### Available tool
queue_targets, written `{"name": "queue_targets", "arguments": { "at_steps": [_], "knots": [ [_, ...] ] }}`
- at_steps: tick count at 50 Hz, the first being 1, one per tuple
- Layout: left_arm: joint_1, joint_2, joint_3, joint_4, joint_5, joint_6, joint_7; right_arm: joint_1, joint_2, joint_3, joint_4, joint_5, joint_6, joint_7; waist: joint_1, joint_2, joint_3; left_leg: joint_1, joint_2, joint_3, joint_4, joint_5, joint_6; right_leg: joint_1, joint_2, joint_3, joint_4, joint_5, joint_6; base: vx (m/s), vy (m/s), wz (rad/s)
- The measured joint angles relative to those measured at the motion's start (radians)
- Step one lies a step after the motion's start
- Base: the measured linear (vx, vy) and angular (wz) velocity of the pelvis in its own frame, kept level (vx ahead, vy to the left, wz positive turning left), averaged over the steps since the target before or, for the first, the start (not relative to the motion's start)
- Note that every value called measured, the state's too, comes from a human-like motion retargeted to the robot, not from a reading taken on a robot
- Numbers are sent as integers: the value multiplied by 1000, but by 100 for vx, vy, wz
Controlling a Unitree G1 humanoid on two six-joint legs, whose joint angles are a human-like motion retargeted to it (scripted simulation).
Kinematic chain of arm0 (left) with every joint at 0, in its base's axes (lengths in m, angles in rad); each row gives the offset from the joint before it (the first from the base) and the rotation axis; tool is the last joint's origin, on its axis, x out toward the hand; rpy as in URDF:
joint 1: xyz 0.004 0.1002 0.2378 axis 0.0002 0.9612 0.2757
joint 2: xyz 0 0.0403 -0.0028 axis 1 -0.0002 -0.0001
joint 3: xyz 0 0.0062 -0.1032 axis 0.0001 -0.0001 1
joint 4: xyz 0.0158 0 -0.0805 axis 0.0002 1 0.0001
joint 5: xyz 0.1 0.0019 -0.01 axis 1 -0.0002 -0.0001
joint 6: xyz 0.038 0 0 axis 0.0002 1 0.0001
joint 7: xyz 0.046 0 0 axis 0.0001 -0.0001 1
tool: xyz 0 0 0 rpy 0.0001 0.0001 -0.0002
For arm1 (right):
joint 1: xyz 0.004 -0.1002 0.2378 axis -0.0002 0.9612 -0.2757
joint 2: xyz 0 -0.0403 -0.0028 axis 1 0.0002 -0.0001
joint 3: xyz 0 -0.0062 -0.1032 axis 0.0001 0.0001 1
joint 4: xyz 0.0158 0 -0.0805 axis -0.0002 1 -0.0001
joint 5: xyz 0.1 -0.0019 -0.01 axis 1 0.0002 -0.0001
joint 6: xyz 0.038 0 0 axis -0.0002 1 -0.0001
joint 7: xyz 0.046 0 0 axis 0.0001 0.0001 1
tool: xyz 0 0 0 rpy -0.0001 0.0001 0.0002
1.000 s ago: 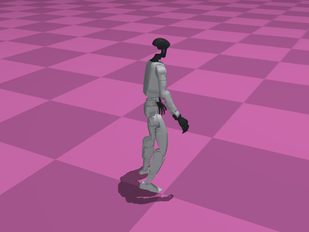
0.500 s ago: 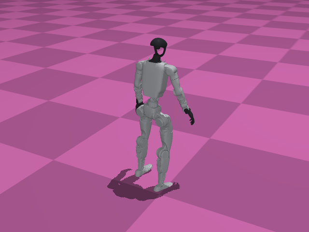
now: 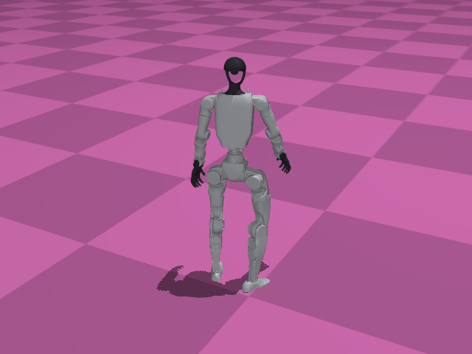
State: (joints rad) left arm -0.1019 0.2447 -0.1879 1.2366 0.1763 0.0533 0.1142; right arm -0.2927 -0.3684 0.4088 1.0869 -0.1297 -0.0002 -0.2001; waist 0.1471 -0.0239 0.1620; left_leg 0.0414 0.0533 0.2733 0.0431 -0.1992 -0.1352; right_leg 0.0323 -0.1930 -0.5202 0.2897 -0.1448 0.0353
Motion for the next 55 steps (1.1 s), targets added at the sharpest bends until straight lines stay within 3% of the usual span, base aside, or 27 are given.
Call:
{"name": "queue_targets", "arguments": {
  "at_steps": [4,10,15,18,21,30,33,38,45,49,55],
  "knots": [
    [-13,6,-15,-31,-2,-10,12,23,8,11,1,-3,-8,-1,-11,26,21,18,18,-82,10,-4,-10,-93,-13,93,246,-67,-77,6,9,104],
    [-36,14,-22,-53,-28,-19,29,49,19,30,-2,-2,-19,0,-44,39,37,27,13,-217,16,-1,-28,-174,13,245,328,-137,-79,7,2,119],
    [-40,20,-42,-74,-63,-32,46,68,20,42,-6,5,-18,-8,-73,22,44,36,-19,-342,1,4,-20,-159,78,477,134,-98,-22,8,-7,134],
    [-39,26,-54,-87,-74,-45,60,75,23,50,-4,3,-16,-16,-81,-10,48,42,-56,-414,-14,8,-11,-126,106,667,-9,-33,39,9,-14,131],
    [-42,30,-55,-93,-73,-55,69,74,24,54,0,1,-15,-18,-69,-40,53,41,-87,-469,-27,16,-11,-101,102,758,-98,38,78,7,-18,109],
    [-53,4,-16,-94,-35,-73,78,86,-18,8,-6,25,-27,-3,26,-53,46,-18,-97,-597,-75,67,-5,-73,48,559,-173,58,115,0,-21,105],
    [-62,-7,-13,-95,-23,-54,67,81,-39,-22,6,45,-8,0,37,-62,52,-60,-89,-449,-42,39,27,-74,24,474,-172,55,125,-5,-17,158],
    [-73,-8,-23,-82,-4,-11,45,46,-54,-70,48,76,37,-10,27,-89,56,-111,-63,-54,64,-25,74,-88,-24,325,-148,38,125,-6,-11,166],
    [-54,5,5,-7,19,10,29,51,-32,-111,32,86,33,-19,12,-116,15,-83,-17,265,115,-70,49,-74,-46,135,-163,24,143,-1,-1,137],
    [-49,12,43,30,10,12,26,75,-13,-123,-17,72,19,-9,2,-106,-7,-51,16,325,71,-16,18,-47,-27,34,-175,14,140,3,9,126],
    [-28,20,41,21,-35,11,26,86,11,-108,-61,62,9,-5,-11,-69,4,-31,27,190,0,17,-9,-9,-19,-75,-102,0,76,3,14,118]
  ]
}}
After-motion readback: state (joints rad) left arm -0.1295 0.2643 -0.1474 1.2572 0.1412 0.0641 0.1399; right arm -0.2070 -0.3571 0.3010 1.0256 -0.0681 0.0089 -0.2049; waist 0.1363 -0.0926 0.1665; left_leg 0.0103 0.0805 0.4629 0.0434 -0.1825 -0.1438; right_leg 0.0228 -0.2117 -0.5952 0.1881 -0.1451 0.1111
